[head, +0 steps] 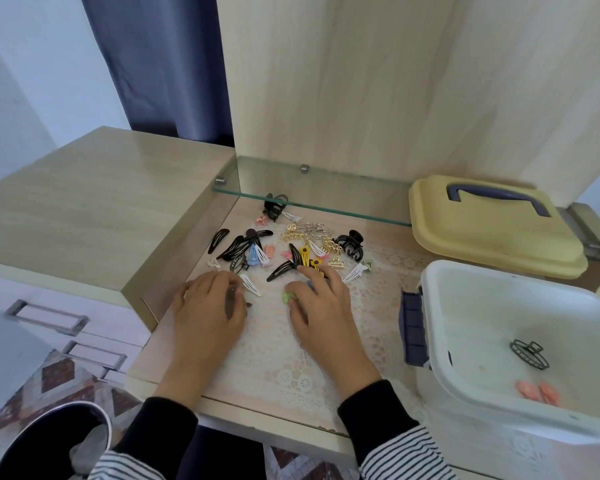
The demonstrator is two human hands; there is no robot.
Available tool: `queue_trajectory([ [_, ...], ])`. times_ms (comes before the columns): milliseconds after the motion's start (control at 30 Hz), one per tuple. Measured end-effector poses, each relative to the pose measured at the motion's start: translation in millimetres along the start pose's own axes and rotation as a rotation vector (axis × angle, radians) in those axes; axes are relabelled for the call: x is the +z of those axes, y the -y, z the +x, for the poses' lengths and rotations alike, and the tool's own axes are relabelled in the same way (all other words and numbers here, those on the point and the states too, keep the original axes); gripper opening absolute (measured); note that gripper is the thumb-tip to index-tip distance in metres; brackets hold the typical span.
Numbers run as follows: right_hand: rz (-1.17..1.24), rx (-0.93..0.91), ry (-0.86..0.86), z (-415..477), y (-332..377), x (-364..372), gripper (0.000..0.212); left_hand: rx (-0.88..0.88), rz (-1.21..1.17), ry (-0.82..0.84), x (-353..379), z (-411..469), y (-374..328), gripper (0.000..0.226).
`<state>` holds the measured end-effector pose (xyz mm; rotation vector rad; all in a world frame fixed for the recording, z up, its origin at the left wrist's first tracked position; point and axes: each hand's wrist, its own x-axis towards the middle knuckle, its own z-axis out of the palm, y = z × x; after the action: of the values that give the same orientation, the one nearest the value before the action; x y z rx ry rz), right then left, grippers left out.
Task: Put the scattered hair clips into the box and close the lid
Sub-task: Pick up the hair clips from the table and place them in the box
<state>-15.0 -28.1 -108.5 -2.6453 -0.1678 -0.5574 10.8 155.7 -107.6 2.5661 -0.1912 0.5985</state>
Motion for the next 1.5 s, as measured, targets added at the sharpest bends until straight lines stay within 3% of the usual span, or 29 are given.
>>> queue_trajectory([
  [200,-0.001,-0.029,-0.011,0.5,1.2,-2.1,0.012,-0.082,-0.081,-0.003,-3.0,10.0,-1.6,0.022],
  [500,0.019,-0.054,-0.042,0.8,4.9,-6.9,0.012,-0.091,0.228,0.202,-10.0,38.2,-12.2,0.029],
  [700,-0.015,-0.038,-0.066,-0.2,6.1,-6.2,0.022,-0.118,0.212,0.254,-11.6,46.4,-19.8,0.028],
  [933,0.001,-0.047,-0.123,-1.7,9.0,-11.3,0.014,-0.062,-0.149,0.193,-19.5,46.4,-28.2,0.006],
  [1133,0.119,-0.020,-0.196,3.7,27.9,-30.4,0.013,-0.109,-0.416,0.178,-30.7,50.1,-54.9,0.002],
  [1300,0.184,-0.049,-0.245,8.5,49.9,-92.4,0.016,-0.126,-0.674,0.155,-53.1,57.5,-90.6,0.006],
  [1500,0.185,0.095,0.006,7.8,19.3,-195.4,0.011,-0.195,-1.011,0.278,-74.4,56.7,-158.8,0.009],
])
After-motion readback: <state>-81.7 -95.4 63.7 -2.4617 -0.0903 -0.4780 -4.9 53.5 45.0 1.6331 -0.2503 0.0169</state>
